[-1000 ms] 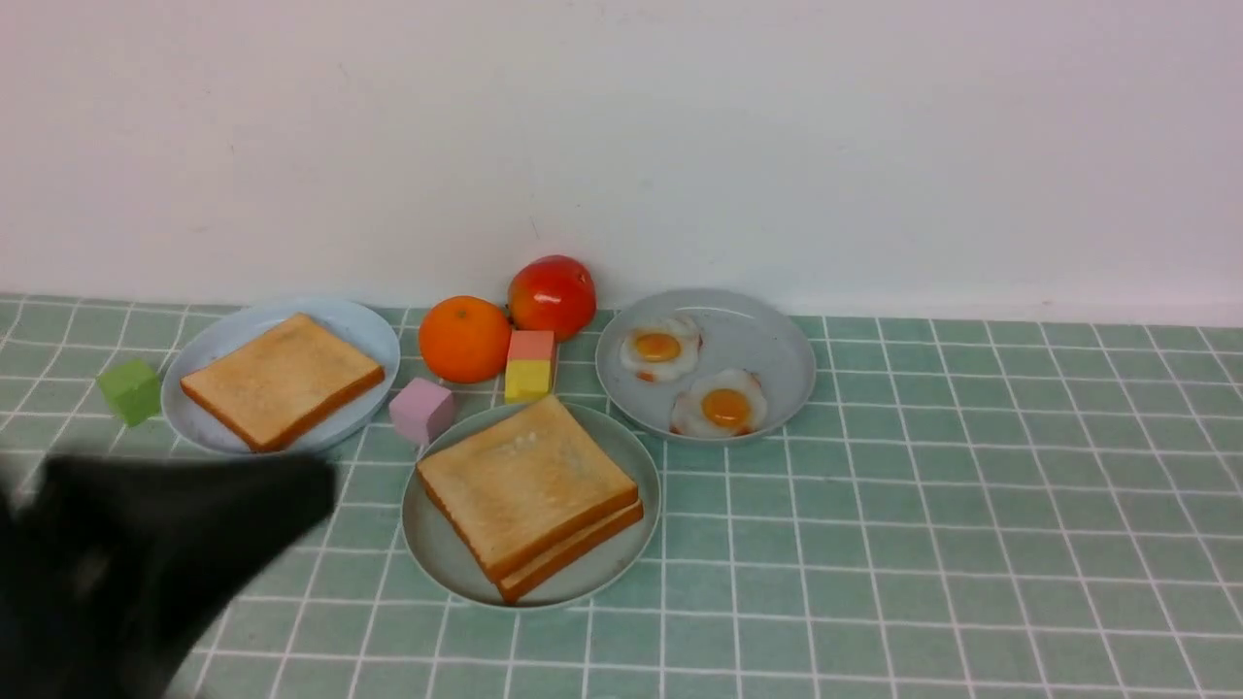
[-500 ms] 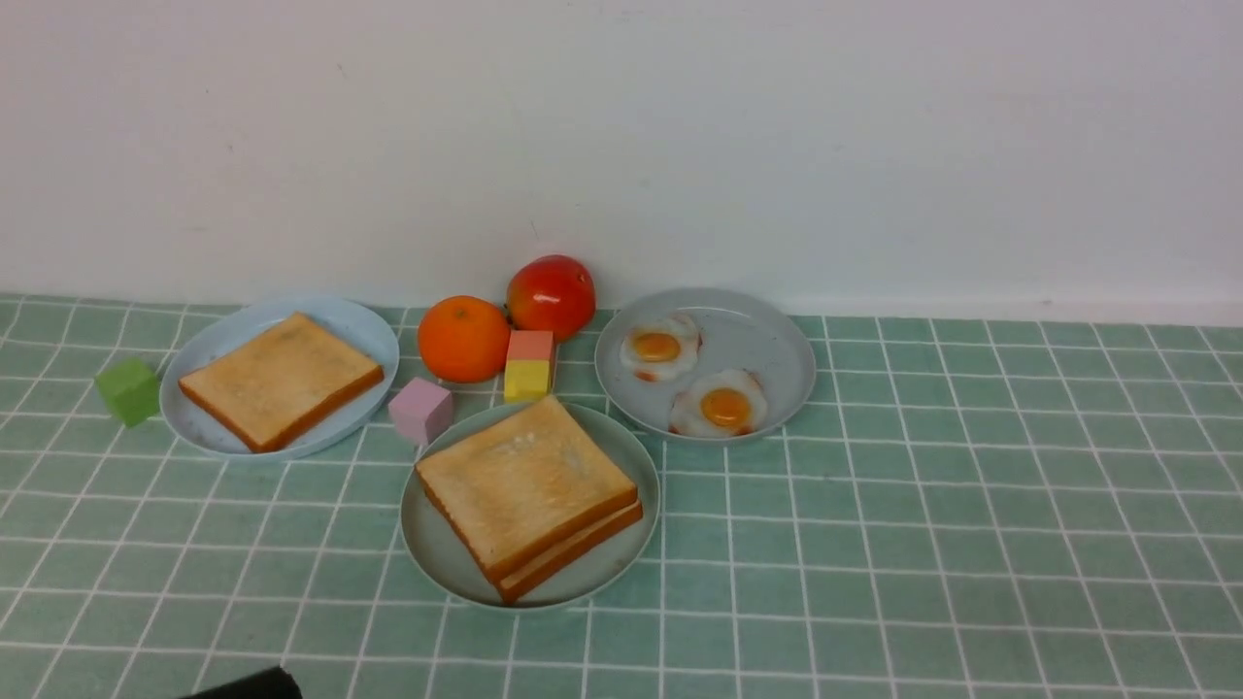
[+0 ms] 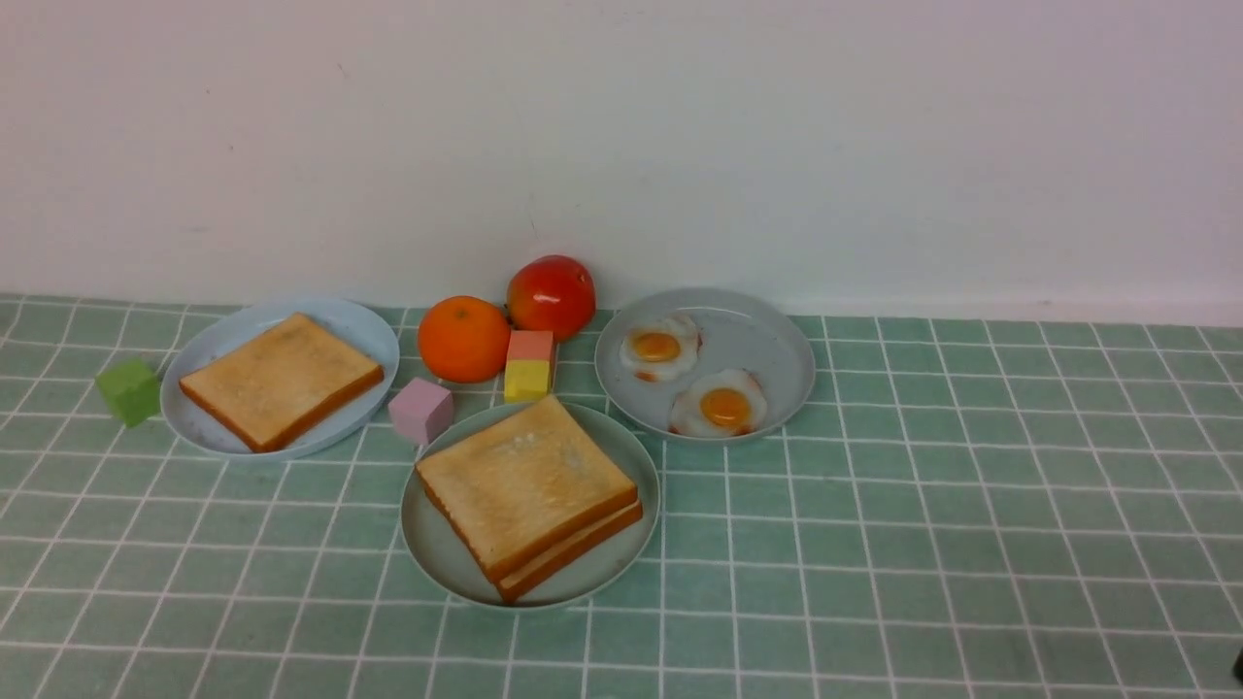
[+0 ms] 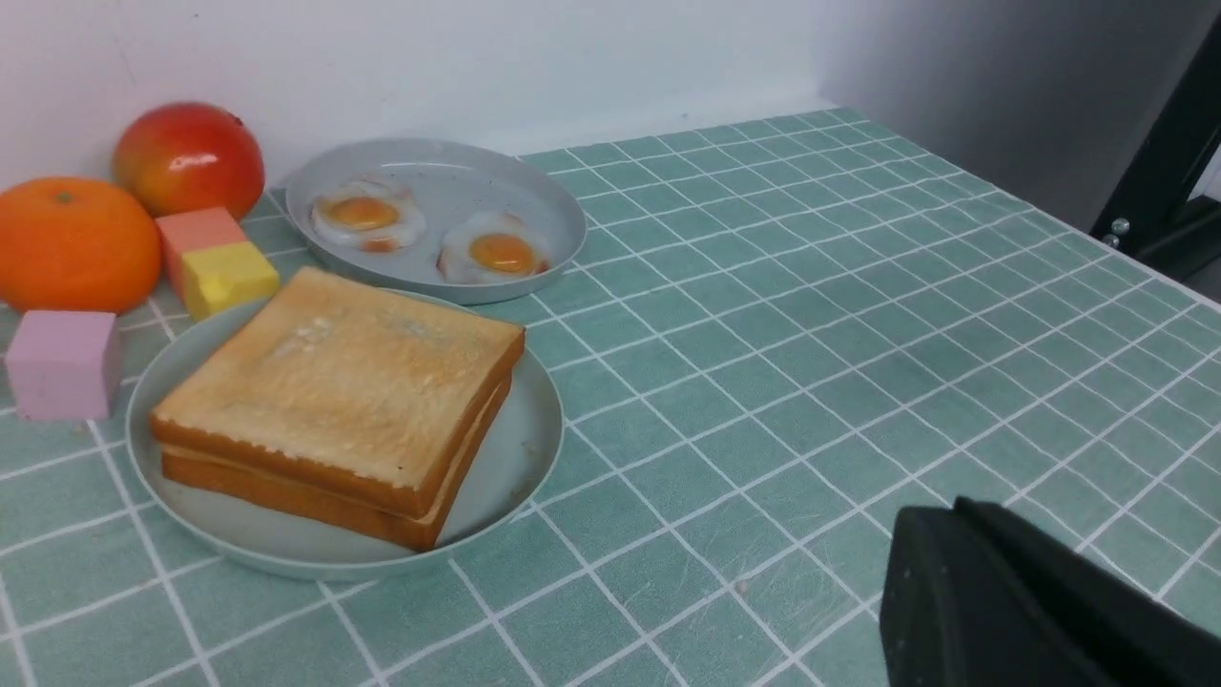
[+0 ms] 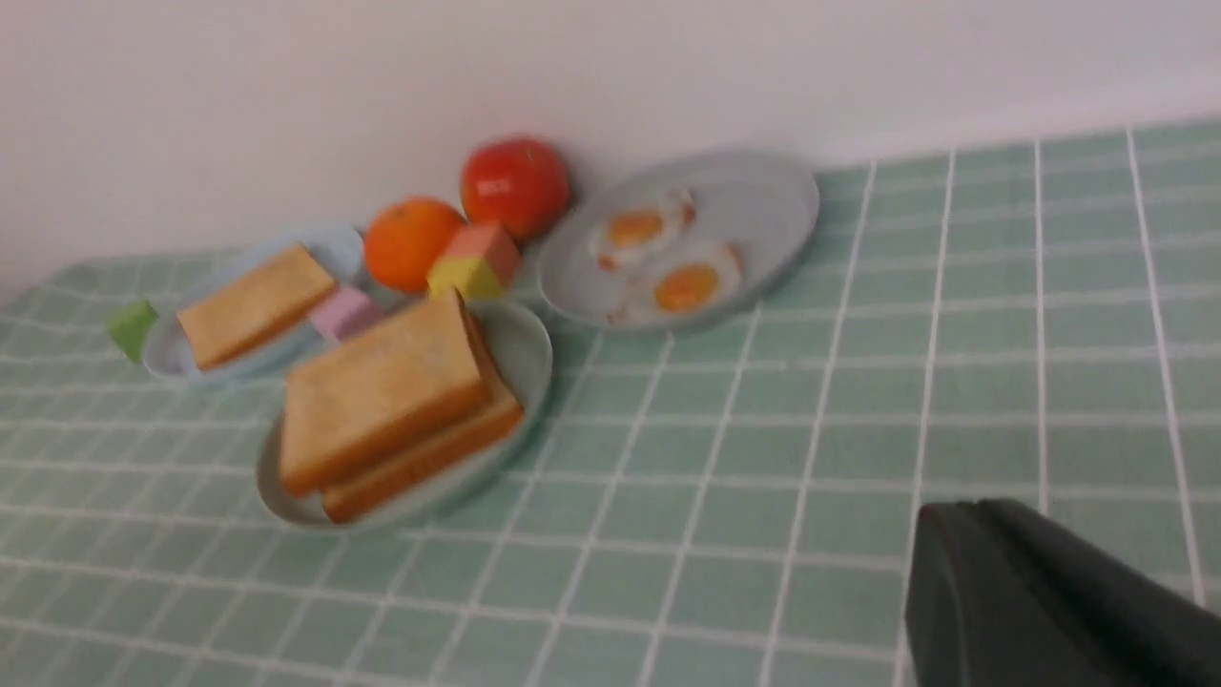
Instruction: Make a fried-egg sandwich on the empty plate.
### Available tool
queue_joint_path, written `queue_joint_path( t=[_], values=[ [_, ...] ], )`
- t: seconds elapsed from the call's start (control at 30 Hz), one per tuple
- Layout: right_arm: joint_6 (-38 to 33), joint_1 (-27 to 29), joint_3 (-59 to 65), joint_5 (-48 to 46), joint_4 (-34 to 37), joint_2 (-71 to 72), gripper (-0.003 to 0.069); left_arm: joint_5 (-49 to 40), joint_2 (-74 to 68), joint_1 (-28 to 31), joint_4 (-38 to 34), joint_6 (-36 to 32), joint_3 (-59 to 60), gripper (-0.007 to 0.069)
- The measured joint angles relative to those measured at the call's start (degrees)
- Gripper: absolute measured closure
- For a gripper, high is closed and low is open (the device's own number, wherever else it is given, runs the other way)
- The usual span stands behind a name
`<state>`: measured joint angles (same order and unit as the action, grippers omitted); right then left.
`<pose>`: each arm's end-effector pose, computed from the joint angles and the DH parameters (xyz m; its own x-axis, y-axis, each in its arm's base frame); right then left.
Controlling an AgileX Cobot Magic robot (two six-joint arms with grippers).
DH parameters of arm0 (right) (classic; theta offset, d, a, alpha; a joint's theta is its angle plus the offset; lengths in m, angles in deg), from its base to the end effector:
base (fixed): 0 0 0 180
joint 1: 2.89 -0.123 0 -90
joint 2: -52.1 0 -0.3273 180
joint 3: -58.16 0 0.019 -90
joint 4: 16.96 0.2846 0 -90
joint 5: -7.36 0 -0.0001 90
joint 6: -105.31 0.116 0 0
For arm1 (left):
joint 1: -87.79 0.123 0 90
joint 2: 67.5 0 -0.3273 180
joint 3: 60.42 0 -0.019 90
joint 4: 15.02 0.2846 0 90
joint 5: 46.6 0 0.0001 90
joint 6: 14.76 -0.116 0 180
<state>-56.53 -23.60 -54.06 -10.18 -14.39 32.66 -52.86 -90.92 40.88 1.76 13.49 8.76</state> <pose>0.0807 0.0322 0.2351 -0.3516 0.2434 -0.9040 -0.2586 0.9028 0.3436 0.0706 -0.0701 0.2417 -0.2421 -0.0345 -0.9696 0.6738 0.7131 -0.1936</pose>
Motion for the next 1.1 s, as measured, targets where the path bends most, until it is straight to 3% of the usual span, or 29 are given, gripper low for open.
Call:
queue_joint_path(
  t=[0.17,0.3,0.37,0.5,0.8,1.1],
  values=[
    [0.0,0.85,3.83,0.06,-2.25,0.66,0.0651,-0.07,0.0,0.0,0.0,0.0,0.0,0.0638],
    [0.0,7.11,6.16,0.26,-3.42,3.76,0.0651,-0.08,0.0,0.0,0.0,0.0,0.0,0.0637],
    [-0.17,13.95,9.1,0.59,-3.74,8.01,0.0651,-0.19,0.0,0.0,0.0,0.0,0.0,0.0637],
    [-2.9,18.25,11.75,-1.89,-3.99,12.64,0.065,-0.46,0.0,0.0,0.0,0.0,0.0,0.0636],
    [-12.25,19.35,11.5,-3.88,-3.94,13.26,0.0648,-0.75,0.0,0.0,0.0,0.0,0.0,0.0631],
    [-14.64,19.43,11.49,-4.0,-3.36,13.26,0.0648,-0.98,0.0,0.0,0.0,0.0,0.0,0.0622]
  ],
)
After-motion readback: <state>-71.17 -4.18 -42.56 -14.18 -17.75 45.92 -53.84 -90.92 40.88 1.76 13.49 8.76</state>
